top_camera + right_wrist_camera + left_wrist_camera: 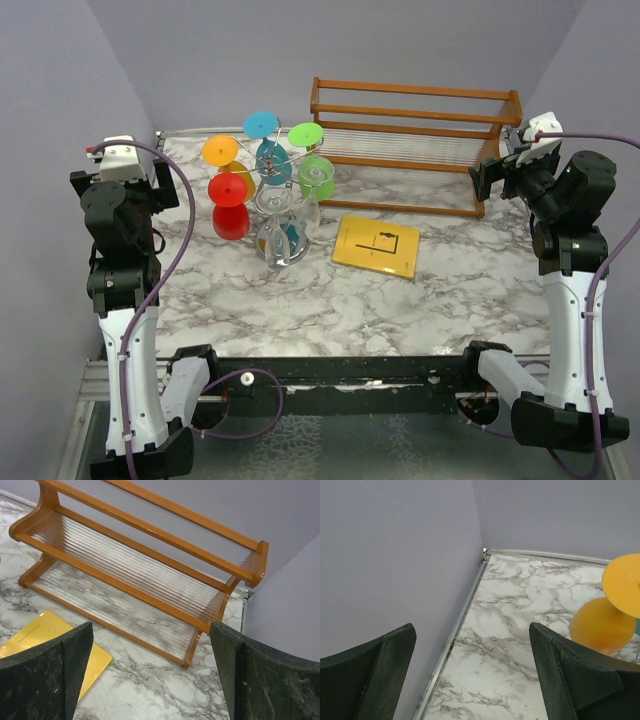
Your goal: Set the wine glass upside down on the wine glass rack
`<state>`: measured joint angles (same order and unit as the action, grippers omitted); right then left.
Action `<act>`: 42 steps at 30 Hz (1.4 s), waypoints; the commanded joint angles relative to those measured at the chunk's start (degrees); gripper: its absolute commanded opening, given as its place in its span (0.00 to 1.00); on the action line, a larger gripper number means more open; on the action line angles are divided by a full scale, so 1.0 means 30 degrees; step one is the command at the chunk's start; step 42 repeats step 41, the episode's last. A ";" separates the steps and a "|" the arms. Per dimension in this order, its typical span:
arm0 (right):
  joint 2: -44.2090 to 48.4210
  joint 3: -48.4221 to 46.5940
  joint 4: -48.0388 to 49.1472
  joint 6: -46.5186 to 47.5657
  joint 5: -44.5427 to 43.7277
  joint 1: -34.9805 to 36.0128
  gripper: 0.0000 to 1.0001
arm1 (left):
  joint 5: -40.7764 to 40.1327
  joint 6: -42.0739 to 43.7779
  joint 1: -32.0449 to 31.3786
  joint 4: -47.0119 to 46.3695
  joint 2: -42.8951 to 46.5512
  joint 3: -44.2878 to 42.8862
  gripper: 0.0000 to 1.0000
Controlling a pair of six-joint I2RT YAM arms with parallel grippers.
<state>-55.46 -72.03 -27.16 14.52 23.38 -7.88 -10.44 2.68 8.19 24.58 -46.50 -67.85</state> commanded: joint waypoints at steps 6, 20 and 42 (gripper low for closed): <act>0.0490 -0.0217 -0.0417 0.0114 0.0353 -0.0142 1.00 | 0.0761 -0.0112 0.0136 0.0161 0.0597 -0.0012 0.99; 0.0165 -0.0223 -0.0384 -0.0008 0.0459 -0.0245 1.00 | 0.0966 -0.0058 0.0125 0.0480 0.0513 -0.0220 0.99; 0.0217 -0.0131 -0.0393 0.0079 0.0657 -0.0391 1.00 | 0.0982 0.0087 0.0085 0.0625 0.0434 -0.0427 0.99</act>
